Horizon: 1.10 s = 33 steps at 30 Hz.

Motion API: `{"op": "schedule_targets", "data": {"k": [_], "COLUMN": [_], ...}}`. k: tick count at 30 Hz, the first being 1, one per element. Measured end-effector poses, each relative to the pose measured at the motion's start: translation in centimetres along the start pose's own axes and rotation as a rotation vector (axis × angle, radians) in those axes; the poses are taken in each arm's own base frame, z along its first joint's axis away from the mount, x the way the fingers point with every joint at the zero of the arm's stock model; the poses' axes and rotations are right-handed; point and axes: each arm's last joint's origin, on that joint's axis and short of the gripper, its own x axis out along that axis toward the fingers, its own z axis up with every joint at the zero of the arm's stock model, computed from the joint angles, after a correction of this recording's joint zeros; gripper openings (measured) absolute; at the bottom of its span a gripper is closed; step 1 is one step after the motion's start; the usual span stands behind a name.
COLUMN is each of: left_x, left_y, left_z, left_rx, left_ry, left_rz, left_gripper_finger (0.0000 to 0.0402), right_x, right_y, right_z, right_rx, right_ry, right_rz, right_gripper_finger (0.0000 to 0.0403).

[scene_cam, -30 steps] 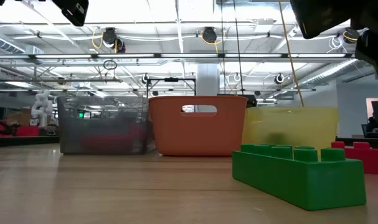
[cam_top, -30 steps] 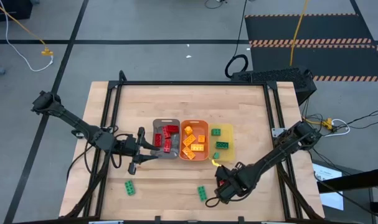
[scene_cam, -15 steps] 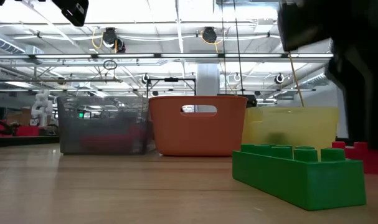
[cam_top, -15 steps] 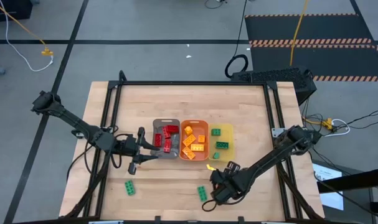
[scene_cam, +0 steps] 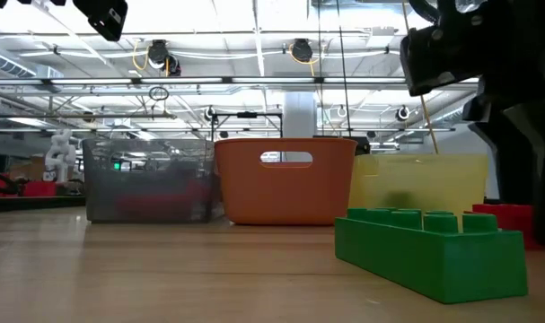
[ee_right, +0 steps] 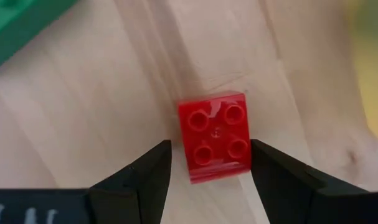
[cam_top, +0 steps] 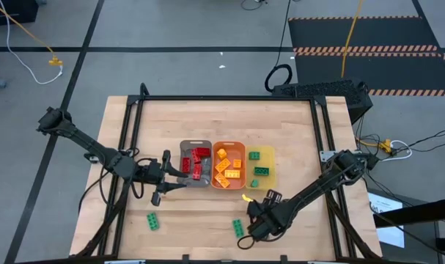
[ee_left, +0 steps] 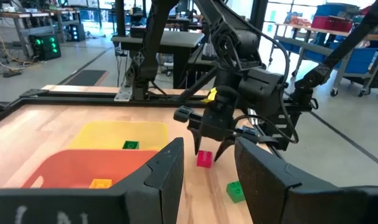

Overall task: Sort & place blocks by color
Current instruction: Put the red game piece into the black bin

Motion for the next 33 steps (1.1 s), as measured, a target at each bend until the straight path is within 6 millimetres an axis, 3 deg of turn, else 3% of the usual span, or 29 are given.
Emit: {"op": "schedule_targets", "data": {"k": [16, 21, 27, 33], "left_x": [0.0, 0.0, 0.0, 0.0], "left_y": [0.0, 0.0, 0.0, 0.0], "left_z": [0.0, 0.0, 0.0, 0.0], "left_rx": [-0.001, 0.000, 0.000, 0.001], "left_ry": [0.001, 0.001, 0.001, 0.002], "left_rz": [0.000, 0.000, 0.000, 0.001], "left_gripper_finger": [0.0143, 0.0143, 0.0143, 0.0143], "right_x": [2.6, 1.8, 0.2, -2.7], "right_y": [-0.2, -0.3, -0.1, 0.0], "right_z": [-0.6, -0.5, 0.2, 1.4], "right_rx": [0.009, 0.013, 0.022, 0.054], "right_ry": [-0.065, -0.097, -0.204, -0.406], "right_rz": [0.093, 0.113, 0.183, 0.293], "right_gripper_finger": [0.0188, 0.0124, 0.0123, 0.0123]}}
